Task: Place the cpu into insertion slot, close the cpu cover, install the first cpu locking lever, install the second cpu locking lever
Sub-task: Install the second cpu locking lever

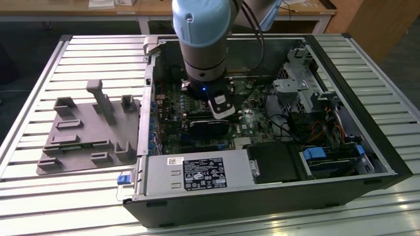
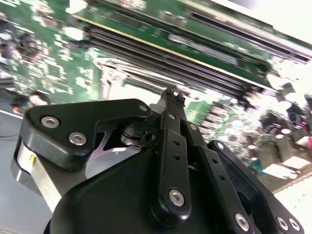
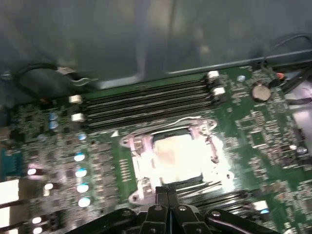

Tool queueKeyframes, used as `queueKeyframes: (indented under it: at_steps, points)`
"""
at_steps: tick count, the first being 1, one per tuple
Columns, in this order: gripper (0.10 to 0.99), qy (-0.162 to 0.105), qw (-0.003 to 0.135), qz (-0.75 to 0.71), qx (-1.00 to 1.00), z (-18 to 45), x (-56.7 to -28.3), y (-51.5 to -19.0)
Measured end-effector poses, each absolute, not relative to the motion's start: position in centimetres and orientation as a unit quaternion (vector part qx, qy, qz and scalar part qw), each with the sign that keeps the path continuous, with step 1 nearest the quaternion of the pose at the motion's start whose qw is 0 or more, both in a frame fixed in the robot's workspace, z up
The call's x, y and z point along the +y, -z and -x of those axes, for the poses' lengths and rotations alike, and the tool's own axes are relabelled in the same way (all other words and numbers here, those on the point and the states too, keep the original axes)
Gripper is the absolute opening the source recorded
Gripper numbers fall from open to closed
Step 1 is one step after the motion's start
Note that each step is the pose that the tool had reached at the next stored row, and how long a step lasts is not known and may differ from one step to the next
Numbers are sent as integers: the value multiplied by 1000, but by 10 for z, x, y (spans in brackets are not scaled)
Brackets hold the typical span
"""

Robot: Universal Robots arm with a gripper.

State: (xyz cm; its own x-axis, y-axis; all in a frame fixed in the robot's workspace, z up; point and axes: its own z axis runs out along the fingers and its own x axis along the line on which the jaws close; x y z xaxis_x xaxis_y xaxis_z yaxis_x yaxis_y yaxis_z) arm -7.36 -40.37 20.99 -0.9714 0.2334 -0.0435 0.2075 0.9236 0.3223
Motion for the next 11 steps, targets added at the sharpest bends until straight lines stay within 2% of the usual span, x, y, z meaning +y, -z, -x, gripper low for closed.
queueKeyframes:
  at_steps: [5, 11]
  points:
    - [106, -157, 40, -112, 980, 57, -403, -210]
    - [106, -131, 42, -112, 984, 56, -387, -210]
